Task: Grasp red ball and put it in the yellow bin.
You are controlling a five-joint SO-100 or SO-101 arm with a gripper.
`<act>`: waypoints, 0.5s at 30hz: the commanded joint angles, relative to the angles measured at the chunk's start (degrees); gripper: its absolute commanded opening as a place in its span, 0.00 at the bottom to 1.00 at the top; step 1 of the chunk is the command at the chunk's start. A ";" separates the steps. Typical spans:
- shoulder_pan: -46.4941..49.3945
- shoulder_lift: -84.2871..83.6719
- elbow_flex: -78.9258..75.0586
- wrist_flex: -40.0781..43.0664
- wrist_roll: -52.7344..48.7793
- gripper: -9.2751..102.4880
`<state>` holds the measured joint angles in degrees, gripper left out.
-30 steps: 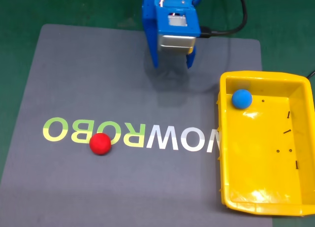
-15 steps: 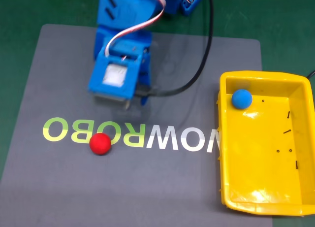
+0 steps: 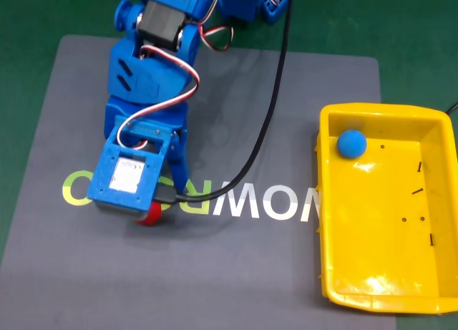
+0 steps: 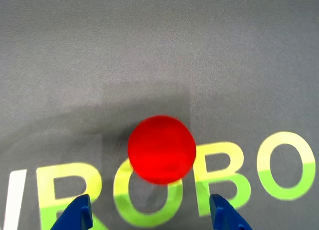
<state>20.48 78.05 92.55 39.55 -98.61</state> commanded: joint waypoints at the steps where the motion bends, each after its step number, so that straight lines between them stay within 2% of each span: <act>1: 1.23 -1.05 -6.24 -1.58 0.00 0.32; 15: 1.32 -9.49 -13.89 -1.58 0.00 0.32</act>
<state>20.83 67.94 83.14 39.55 -98.61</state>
